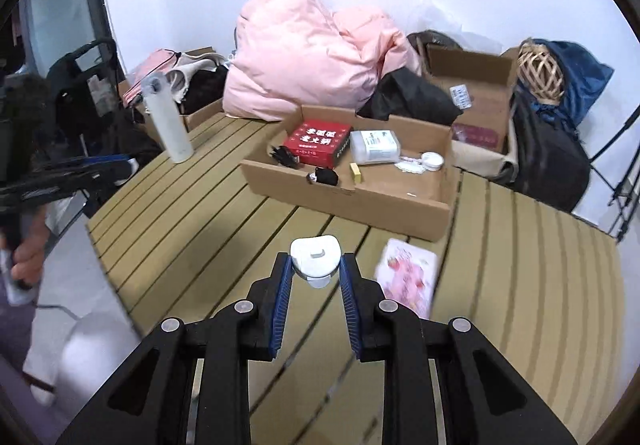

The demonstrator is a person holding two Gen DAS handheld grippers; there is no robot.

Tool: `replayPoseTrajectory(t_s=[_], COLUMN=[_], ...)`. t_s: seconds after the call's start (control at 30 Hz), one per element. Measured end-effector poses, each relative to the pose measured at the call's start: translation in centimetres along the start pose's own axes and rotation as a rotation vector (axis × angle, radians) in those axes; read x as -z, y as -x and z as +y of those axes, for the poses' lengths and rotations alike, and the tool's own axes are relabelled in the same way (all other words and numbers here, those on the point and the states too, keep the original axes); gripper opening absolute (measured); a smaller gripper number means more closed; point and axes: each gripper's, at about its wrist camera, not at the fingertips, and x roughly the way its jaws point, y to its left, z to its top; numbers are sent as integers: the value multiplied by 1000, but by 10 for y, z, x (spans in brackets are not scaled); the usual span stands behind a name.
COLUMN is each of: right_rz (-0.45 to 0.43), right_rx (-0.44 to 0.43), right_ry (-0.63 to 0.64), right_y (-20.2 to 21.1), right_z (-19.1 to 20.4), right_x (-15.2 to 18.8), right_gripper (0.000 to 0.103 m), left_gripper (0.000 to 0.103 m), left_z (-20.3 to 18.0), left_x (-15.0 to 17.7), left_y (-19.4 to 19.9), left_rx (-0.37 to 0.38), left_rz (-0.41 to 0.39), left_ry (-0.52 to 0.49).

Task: Organize objects
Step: 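Carry the lid and cap into the tray and open both tools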

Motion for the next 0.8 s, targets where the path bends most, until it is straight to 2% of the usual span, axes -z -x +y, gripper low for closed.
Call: replayPoseTrajectory(t_s=[0.13,0.27,0.4,0.47,0.57,0.67,0.73,0.8], right_rz=[-6,5,1,27,95,174,238,285], right_rx=[-37,-22,-37,-55,-75,-27,20,39], right_ry=[-18,-33,-19,-19,-32,-50,-85,-135], right_y=[38,30,11,-16,-70,-130,-173,-202], right_z=[1,-5,-11,-16,-25,-44,-63,-81], right_x=[1,-9,-35,-59,-103,-136,-150,-154], right_gripper=[27,27,27,27,27,27,27,27], left_gripper=[26,25,26,25,25,25,25,25], left_z=[-3,-2,3,7,13,17,18,11], left_x=[-8,-26,-69,-95,-121,-133,-139,-141], left_y=[7,-10,-48,-81,-144,-201,-233,-260], left_rx=[7,50,66,43,6,-45,-40,-34], left_rz=[-32,-8,59,106,224,310,341,360], left_ry=[-2,-1,-11,-9,29,53,102,102])
